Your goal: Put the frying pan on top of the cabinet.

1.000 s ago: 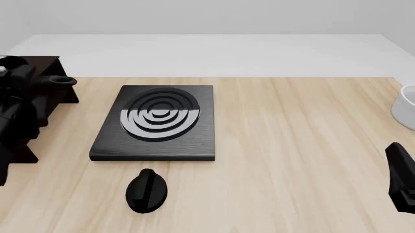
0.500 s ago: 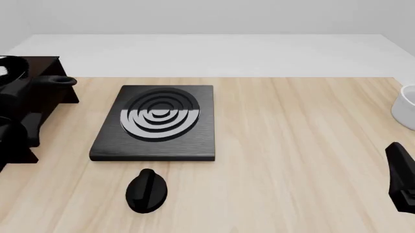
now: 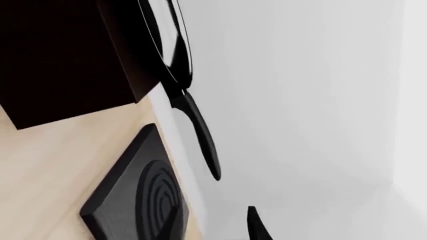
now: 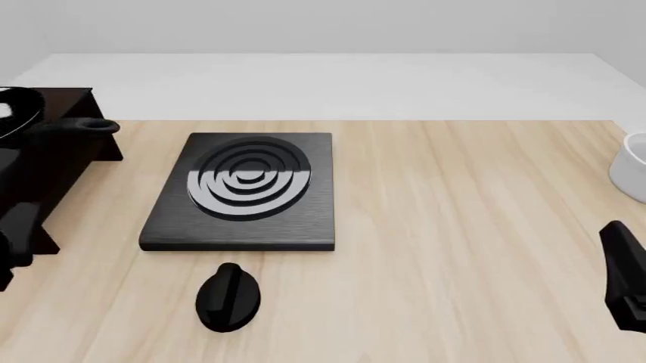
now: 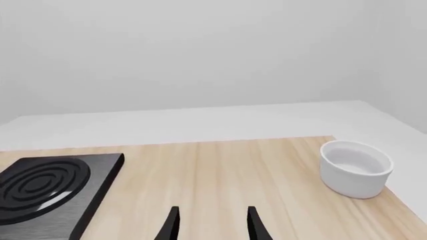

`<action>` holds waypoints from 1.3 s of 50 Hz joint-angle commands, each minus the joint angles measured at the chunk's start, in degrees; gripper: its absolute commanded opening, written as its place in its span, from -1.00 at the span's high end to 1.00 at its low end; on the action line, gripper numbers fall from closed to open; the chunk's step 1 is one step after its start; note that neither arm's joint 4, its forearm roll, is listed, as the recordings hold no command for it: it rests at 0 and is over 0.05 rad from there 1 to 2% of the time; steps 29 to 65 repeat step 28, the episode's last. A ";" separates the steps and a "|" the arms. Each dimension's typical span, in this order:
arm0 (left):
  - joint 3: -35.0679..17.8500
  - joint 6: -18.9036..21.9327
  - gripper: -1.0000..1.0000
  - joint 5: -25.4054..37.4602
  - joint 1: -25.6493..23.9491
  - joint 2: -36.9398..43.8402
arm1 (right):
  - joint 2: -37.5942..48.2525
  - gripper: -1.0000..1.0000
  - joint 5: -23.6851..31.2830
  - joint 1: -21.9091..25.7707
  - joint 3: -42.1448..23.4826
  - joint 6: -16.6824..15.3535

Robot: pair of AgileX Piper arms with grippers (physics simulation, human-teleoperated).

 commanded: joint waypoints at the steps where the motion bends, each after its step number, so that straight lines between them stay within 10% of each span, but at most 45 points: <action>1: 1.13 4.25 -1.00 13.43 -0.37 -13.57 | 0.00 -1.00 -0.29 -0.09 0.00 -0.13; 25: -0.50 16.04 -1.00 40.45 2.48 -39.13 | 0.00 -1.00 -0.19 0.09 0.00 -0.10; 65: -0.55 16.64 -1.00 40.66 2.68 -39.19 | 0.00 -1.00 -0.24 0.13 0.00 -0.31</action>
